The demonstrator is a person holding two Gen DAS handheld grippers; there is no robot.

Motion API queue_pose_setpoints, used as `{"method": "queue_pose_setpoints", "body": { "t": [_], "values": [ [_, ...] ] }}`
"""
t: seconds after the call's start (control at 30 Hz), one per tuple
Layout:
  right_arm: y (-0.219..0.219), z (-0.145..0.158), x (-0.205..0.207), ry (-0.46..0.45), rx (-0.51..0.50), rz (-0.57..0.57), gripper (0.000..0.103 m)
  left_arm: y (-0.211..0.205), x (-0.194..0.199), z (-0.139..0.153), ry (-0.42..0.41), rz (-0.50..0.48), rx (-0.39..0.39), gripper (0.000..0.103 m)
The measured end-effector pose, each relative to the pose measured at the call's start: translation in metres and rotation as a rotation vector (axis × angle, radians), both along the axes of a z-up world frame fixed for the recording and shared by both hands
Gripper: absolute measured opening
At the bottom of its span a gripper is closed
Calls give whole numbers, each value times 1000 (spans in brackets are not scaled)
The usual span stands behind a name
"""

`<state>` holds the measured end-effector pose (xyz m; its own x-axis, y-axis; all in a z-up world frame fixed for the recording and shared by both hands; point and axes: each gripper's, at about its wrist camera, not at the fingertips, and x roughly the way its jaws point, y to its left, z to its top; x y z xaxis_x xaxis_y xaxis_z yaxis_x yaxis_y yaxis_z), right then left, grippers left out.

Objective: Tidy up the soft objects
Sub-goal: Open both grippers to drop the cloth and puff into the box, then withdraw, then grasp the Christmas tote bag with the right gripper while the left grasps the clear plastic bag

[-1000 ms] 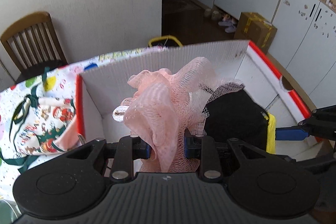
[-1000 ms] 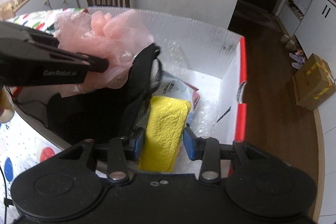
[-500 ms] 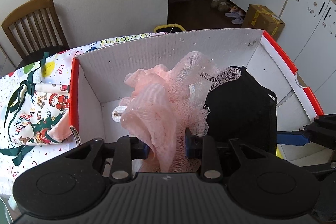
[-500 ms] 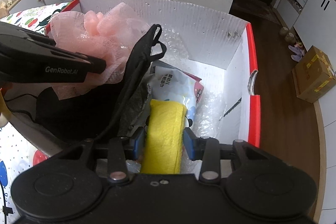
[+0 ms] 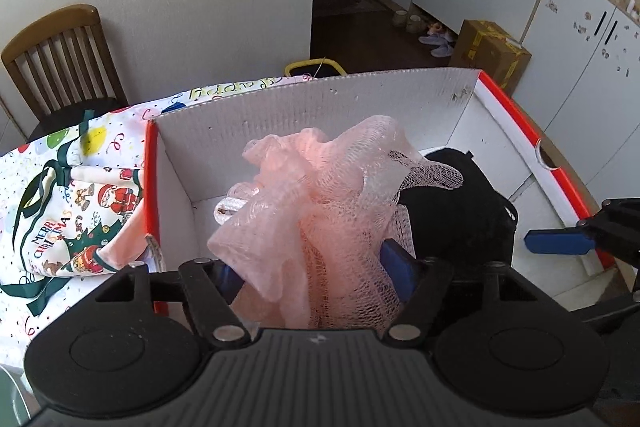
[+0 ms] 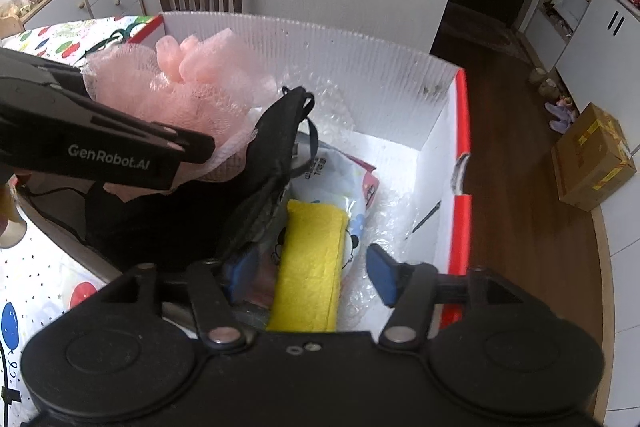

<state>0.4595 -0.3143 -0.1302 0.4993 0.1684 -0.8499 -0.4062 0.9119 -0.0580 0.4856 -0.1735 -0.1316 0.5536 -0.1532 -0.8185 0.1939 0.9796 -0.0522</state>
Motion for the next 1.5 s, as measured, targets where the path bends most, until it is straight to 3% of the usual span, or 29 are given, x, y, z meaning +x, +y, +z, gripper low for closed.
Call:
{"method": "queue_pose_setpoints", "body": {
  "t": [0.13,0.23,0.5,0.9,1.23,1.5],
  "values": [
    [-4,7,-3,-10,-4,-17,64,4,-6,7,-19,5,-11,70],
    [-9,13,-5,-30,-2,-35,75,5,-12,14,-40,5,-16,70],
    [-26,33,-15,-60,58,-80,86,3,-30,33,-71,-9,-41,70],
    [-37,69,-48,-116,197,-74,98,21,-75,66,-142,-9,-113,82],
    [-13,92,-82,-155,276,4,103,61,-129,93,-216,21,-143,86],
    [33,105,-106,-167,312,96,103,110,-171,99,-246,35,-170,91]
  ]
}}
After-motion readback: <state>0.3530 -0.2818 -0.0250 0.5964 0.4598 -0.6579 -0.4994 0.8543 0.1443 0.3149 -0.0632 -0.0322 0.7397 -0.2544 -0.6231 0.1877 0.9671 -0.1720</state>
